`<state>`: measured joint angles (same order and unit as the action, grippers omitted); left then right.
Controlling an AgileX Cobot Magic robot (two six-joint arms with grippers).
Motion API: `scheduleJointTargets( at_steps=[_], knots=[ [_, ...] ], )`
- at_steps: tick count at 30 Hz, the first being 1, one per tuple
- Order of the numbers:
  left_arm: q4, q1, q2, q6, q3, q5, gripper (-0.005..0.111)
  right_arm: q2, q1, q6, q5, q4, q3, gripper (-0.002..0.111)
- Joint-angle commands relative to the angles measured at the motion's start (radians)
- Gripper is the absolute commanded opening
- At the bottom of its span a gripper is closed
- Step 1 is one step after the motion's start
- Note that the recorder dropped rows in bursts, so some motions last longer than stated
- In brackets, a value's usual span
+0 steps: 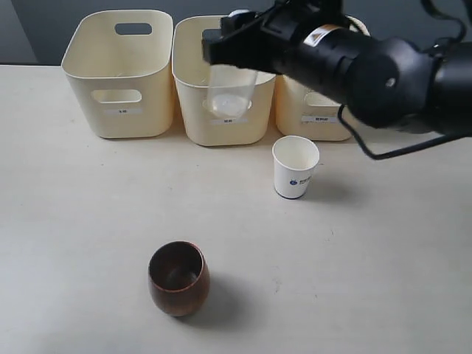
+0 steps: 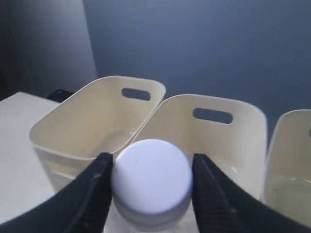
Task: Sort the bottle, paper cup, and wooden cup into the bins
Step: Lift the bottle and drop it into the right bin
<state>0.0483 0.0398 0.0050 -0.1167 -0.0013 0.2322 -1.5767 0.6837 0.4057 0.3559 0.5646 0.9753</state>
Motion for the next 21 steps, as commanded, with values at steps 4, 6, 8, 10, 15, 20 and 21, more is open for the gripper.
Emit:
scheduleJointTargets(
  at_steps=[4, 6, 8, 10, 15, 20, 21],
  knots=[
    [-0.003, 0.003, -0.005, 0.002, 0.001, -0.001, 0.000, 0.063, -0.136, 0.051, 0.046, 0.056, -0.002, -0.001],
    [-0.003, 0.003, -0.005, 0.002, 0.001, -0.001, 0.000, 0.064, -0.160, 0.051, 0.081, 0.061, -0.002, -0.001],
    [-0.003, 0.003, -0.005, 0.002, 0.001, -0.001, 0.000, 0.064, -0.187, 0.051, 0.118, 0.073, -0.002, -0.001],
    [-0.003, 0.003, -0.005, 0.002, 0.001, -0.001, 0.000, 0.064, -0.210, 0.051, 0.156, 0.073, -0.002, -0.001],
    [-0.003, 0.003, -0.005, 0.002, 0.001, -0.001, 0.000, 0.061, -0.274, 0.050, 0.185, 0.076, -0.002, -0.001],
    [-0.003, 0.003, -0.005, 0.002, 0.001, -0.001, 0.000, -0.009, -0.315, 0.049, 0.209, 0.076, -0.002, -0.001],
    [-0.003, 0.003, -0.005, 0.002, 0.001, -0.001, 0.000, -0.028, -0.322, 0.049, 0.229, 0.073, -0.002, -0.001]
  ],
)
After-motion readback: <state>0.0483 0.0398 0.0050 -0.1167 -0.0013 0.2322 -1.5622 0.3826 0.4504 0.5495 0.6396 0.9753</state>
